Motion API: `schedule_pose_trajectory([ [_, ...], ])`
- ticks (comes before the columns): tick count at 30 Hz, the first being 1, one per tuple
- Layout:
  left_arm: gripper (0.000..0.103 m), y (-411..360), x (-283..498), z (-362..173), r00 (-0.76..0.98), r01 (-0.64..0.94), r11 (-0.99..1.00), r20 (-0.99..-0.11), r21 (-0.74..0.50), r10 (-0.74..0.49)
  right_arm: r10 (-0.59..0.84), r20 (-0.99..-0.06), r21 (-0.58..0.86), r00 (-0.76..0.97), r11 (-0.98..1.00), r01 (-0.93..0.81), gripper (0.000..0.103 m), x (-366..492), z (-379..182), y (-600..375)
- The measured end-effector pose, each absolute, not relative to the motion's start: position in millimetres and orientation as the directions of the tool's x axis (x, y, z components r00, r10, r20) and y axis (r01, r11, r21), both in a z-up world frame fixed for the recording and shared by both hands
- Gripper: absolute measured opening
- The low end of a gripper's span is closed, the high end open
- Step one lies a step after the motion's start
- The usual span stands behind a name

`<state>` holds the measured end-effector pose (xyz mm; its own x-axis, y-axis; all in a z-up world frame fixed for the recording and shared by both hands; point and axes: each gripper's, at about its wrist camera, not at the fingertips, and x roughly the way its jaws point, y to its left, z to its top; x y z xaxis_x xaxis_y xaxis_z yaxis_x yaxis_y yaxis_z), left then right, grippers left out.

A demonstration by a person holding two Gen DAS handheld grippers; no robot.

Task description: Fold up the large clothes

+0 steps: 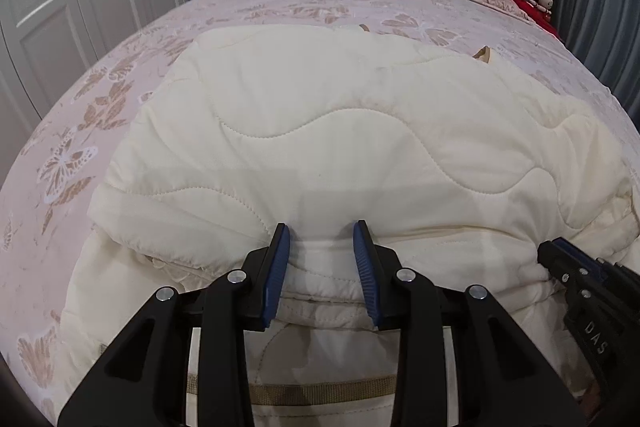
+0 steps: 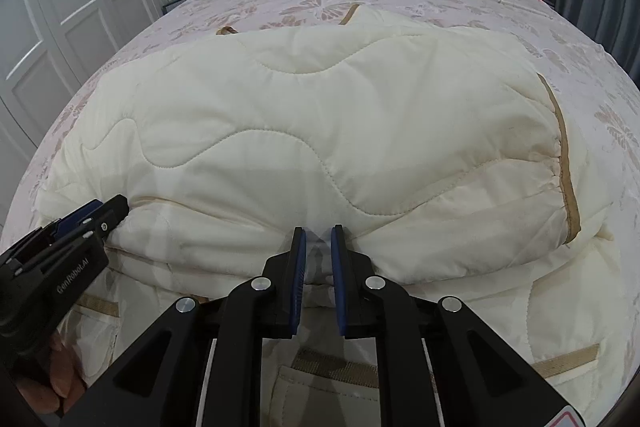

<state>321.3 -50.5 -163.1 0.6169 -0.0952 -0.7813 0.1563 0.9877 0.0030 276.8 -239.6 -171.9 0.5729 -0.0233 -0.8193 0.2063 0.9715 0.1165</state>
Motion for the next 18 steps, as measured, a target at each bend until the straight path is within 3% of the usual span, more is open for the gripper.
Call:
schedule_pose_trajectory([
  [12, 0.032, -50, 322, -149, 0.605, 0.172, 0.985, -0.789, -0.006, -0.111, -0.015, -0.842, 0.103, 0.54, 0.977, 0.187, 0.012, 281, -157, -240],
  [18, 0.044, -2, 342, -84, 0.638, 0.12, 0.963, -0.724, -0.243, -0.262, 0.079, -0.8, 0.213, 0.595, 0.964, 0.158, 0.017, 289, -111, -250],
])
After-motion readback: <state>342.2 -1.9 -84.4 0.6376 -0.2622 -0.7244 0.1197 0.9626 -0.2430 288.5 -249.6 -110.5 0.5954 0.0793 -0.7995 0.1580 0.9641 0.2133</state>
